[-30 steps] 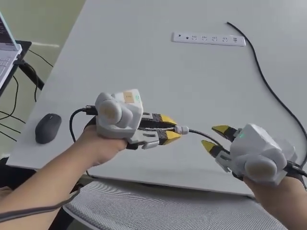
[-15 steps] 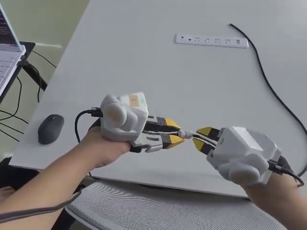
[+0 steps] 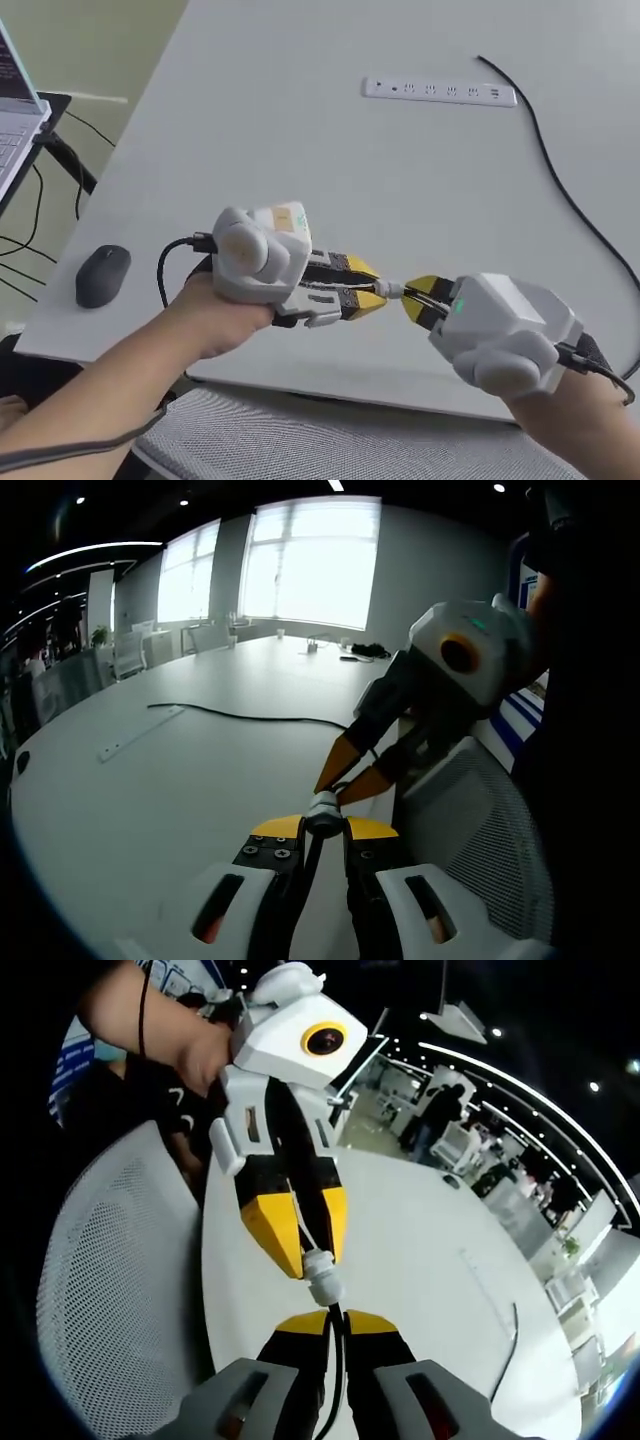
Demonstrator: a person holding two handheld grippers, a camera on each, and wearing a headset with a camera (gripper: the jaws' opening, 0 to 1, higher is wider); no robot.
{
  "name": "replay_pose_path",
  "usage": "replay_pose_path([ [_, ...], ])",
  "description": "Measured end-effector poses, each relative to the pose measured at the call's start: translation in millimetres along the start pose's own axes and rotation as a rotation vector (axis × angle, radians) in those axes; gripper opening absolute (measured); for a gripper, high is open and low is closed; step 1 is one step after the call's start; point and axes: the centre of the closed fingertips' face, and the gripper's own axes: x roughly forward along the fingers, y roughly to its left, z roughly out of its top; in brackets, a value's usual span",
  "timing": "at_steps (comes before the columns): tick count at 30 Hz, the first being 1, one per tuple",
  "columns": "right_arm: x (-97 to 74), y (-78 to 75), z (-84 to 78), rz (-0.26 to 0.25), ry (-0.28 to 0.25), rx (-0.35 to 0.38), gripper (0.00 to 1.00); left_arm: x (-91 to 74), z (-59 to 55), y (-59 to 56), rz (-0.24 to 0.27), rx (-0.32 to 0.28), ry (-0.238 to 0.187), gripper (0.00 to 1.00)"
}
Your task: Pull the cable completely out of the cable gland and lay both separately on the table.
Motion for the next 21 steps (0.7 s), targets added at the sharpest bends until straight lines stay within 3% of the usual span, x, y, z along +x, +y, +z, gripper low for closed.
replay_pose_path([
  [9,-2.1,-8.4,-8.5,-0.017,0.000,0.122,0.00,-4.6,1.4,1.2,0.005,0.003,-0.009,0.15],
  [14,-2.9,-15.3,-18.0,-0.036,-0.002,0.244,0.00,-6.2,2.5,0.7,0.009,0.003,-0.014,0.15],
  [16,-3.1,-17.5,-22.3,-0.037,-0.007,0.335,0.00,-6.7,2.7,0.9,0.012,0.002,-0.016,0.15],
  [21,-2.7,-22.3,-28.3,-0.047,-0.008,0.372,0.01,-7.0,3.5,1.4,0.013,0.000,-0.022,0.15],
])
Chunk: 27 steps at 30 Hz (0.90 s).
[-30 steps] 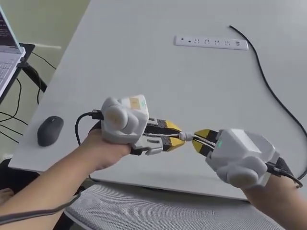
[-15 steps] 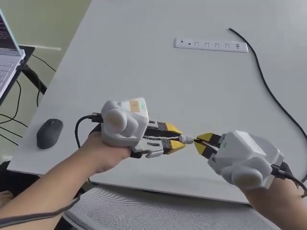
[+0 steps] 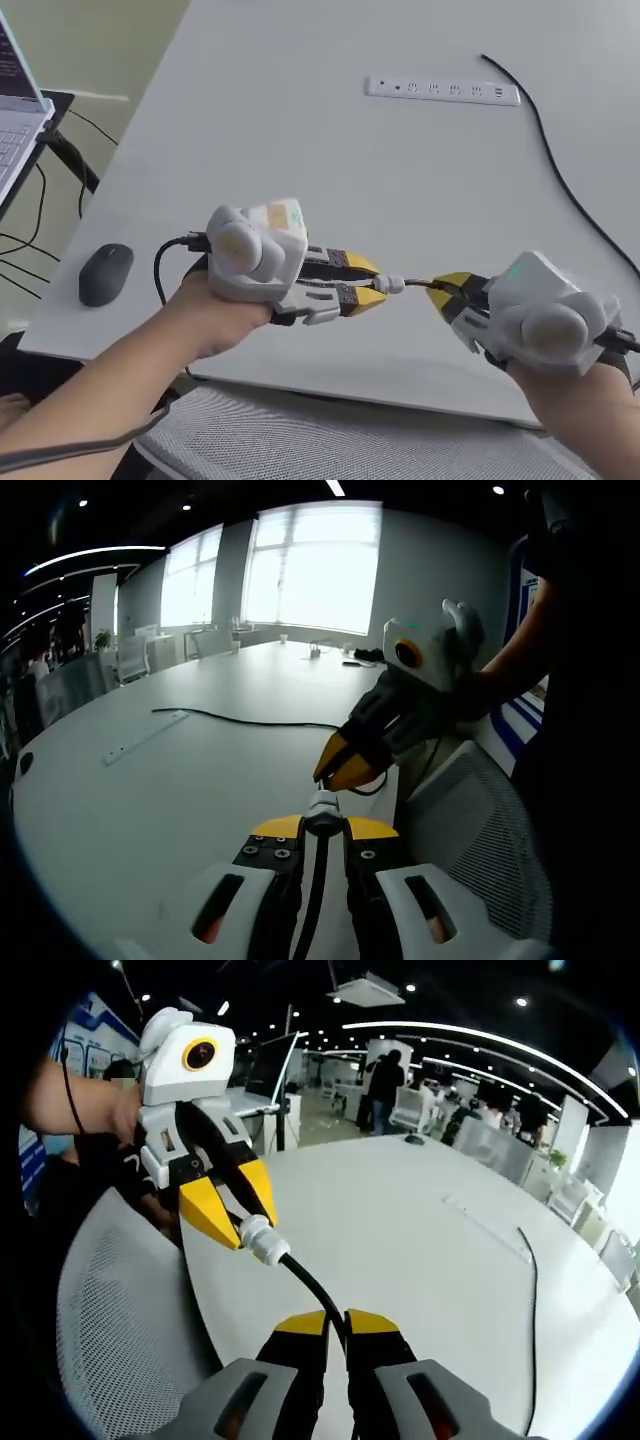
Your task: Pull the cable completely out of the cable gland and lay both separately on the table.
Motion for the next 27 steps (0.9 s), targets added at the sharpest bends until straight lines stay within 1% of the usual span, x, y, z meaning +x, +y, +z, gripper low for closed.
replay_pose_path([
  [2,1.6,-1.2,-2.6,-0.003,0.002,0.024,0.01,0.6,-0.5,0.2,0.000,0.002,0.003,0.15],
  [5,3.0,-5.7,-8.6,-0.013,0.007,0.087,0.01,1.3,-1.0,0.7,0.000,0.005,0.006,0.15],
  [10,2.3,-13.7,-17.9,-0.030,0.018,0.151,0.00,0.5,-0.9,1.6,0.002,0.004,0.005,0.15],
  [12,2.4,-17.1,-24.2,-0.039,0.027,0.212,0.00,0.0,-1.4,1.8,0.003,0.004,0.006,0.15],
  [14,2.6,-23.1,-32.2,-0.056,0.036,0.295,0.01,-0.5,-1.7,2.1,0.004,0.003,0.005,0.15],
  [15,2.5,-26.2,-36.3,-0.064,0.037,0.349,0.01,-0.7,-1.6,2.3,0.004,0.002,0.003,0.15],
  [18,1.8,-30.8,-45.7,-0.075,0.040,0.442,0.01,-0.6,-1.0,2.2,0.004,0.002,0.001,0.15],
  [20,1.5,-33.0,-50.3,-0.082,0.047,0.448,0.01,-0.4,-0.6,1.8,0.002,0.002,0.000,0.15],
  [24,1.0,-37.7,-61.0,-0.103,0.060,0.489,0.01,-0.1,-0.8,1.7,0.001,0.002,0.000,0.15],
  [26,0.8,-40.1,-65.1,-0.113,0.058,0.524,0.01,0.1,-0.8,1.6,0.001,0.000,-0.001,0.15],
  [27,0.7,-41.4,-68.7,-0.119,0.060,0.561,0.01,0.2,-0.7,1.6,0.001,0.000,-0.003,0.15],
])
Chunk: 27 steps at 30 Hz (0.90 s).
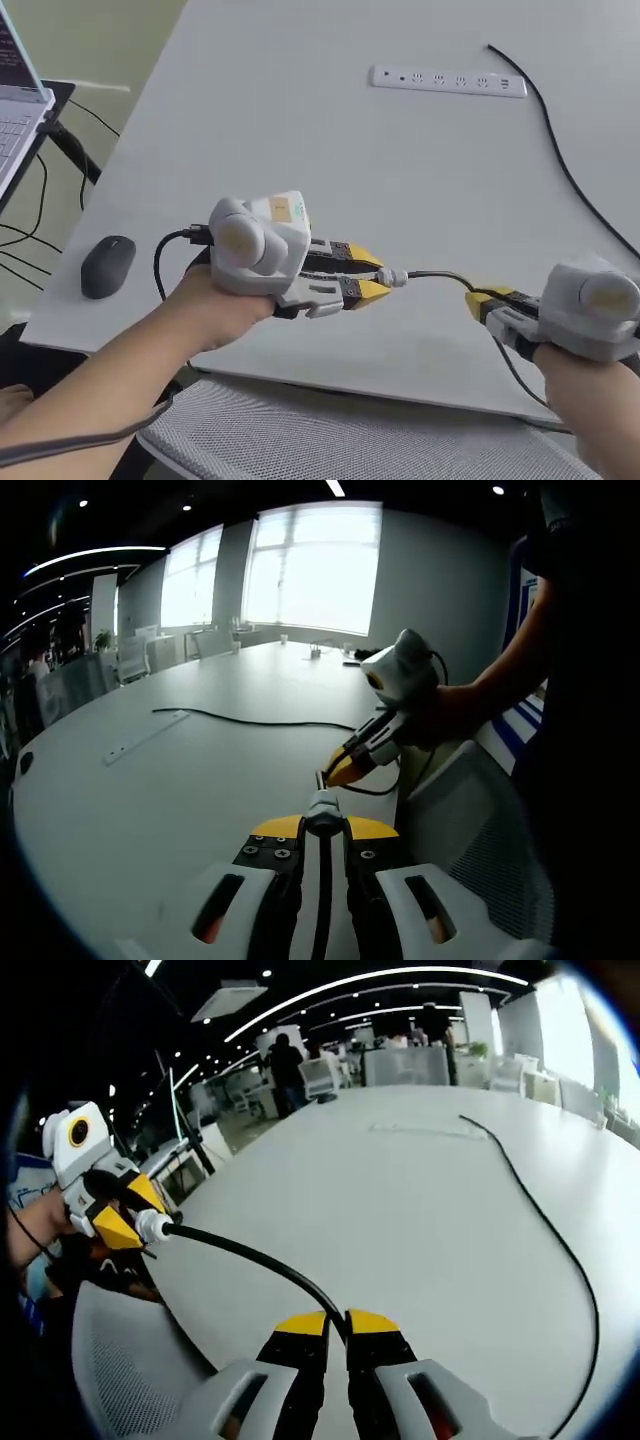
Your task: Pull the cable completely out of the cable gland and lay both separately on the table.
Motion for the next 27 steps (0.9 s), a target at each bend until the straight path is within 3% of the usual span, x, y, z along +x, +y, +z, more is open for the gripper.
replay_pose_path([
  [1,0.8,-2.8,-2.6,-0.002,0.002,0.040,0.01,0.1,0.2,-0.1,-0.001,-0.001,-0.001,0.15],
  [5,2.5,-9.8,-9.0,-0.015,0.009,0.090,0.01,0.8,0.7,-0.6,-0.001,0.000,-0.002,0.15],
  [7,2.8,-10.8,-11.4,-0.012,0.006,0.158,0.01,1.1,0.7,-0.8,0.000,0.000,-0.002,0.15],
  [10,2.2,-9.9,-13.3,-0.010,0.004,0.193,0.01,2.0,0.5,-1.7,-0.003,0.004,0.000,0.15],
  [22,-2.5,-0.7,-15.0,-0.004,0.017,0.120,0.01,2.4,0.7,0.9,0.009,0.008,-0.003,0.15],
  [27,-3.8,0.8,-15.3,-0.005,0.020,0.052,0.01,2.6,1.8,2.4,0.018,0.015,-0.005,0.15],
])
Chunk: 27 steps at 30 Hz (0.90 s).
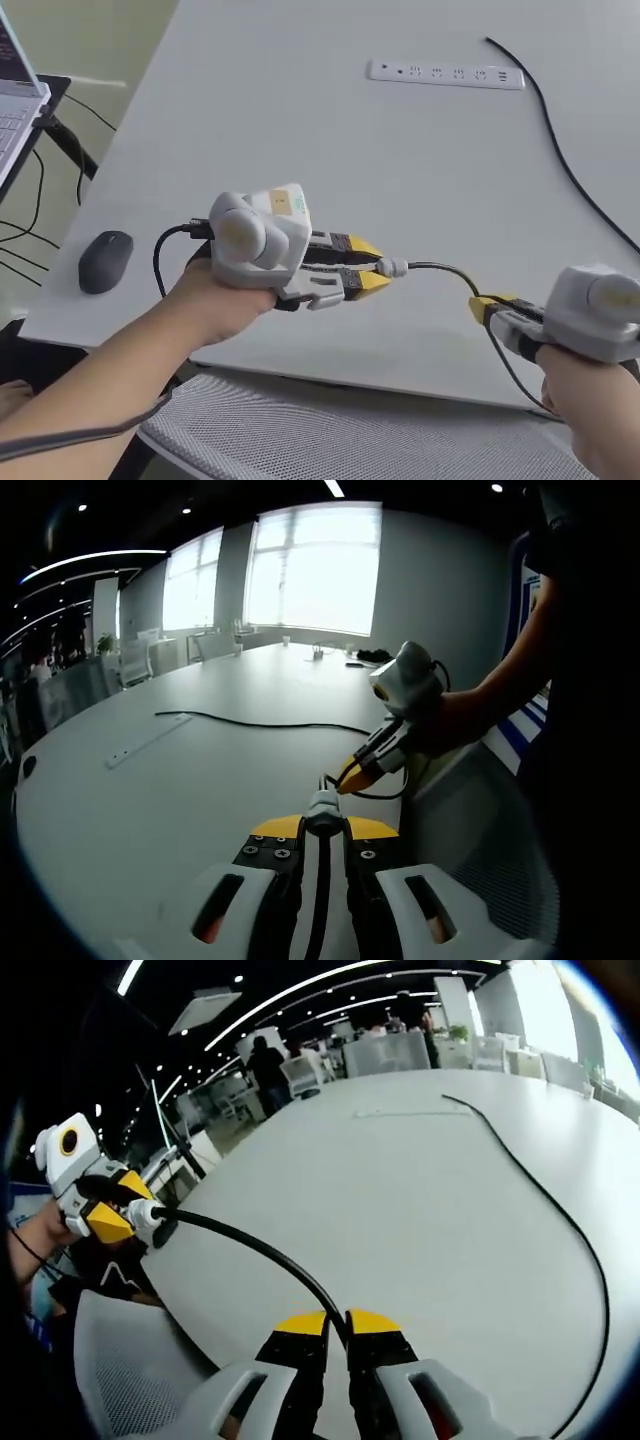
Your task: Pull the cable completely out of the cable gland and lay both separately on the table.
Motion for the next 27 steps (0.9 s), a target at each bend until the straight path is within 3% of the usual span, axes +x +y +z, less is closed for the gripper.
replay_pose_path([
  [4,-0.6,5.8,-1.1,0.019,0.014,-0.029,0.02,0.5,0.4,2.6,0.012,-0.006,-0.002,0.15],
  [11,-4.7,16.2,5.1,0.040,0.012,-0.145,0.08,0.8,2.7,3.0,0.012,-0.018,-0.009,0.15],
  [16,-7.4,24.3,21.9,0.050,-0.022,-0.265,0.16,2.3,1.9,2.1,0.011,-0.024,0.000,0.15],
  [19,-11.3,38.0,35.4,0.078,-0.053,-0.377,0.21,2.5,3.6,0.3,0.009,-0.025,0.000,0.15],
  [24,-12.8,65.4,43.7,0.104,-0.051,-0.709,0.20,3.9,1.8,-0.8,0.001,-0.031,0.007,0.15],
  [27,-11.3,77.4,43.9,0.124,-0.059,-0.785,0.19,3.9,0.3,-1.1,-0.001,-0.031,0.010,0.15],
])
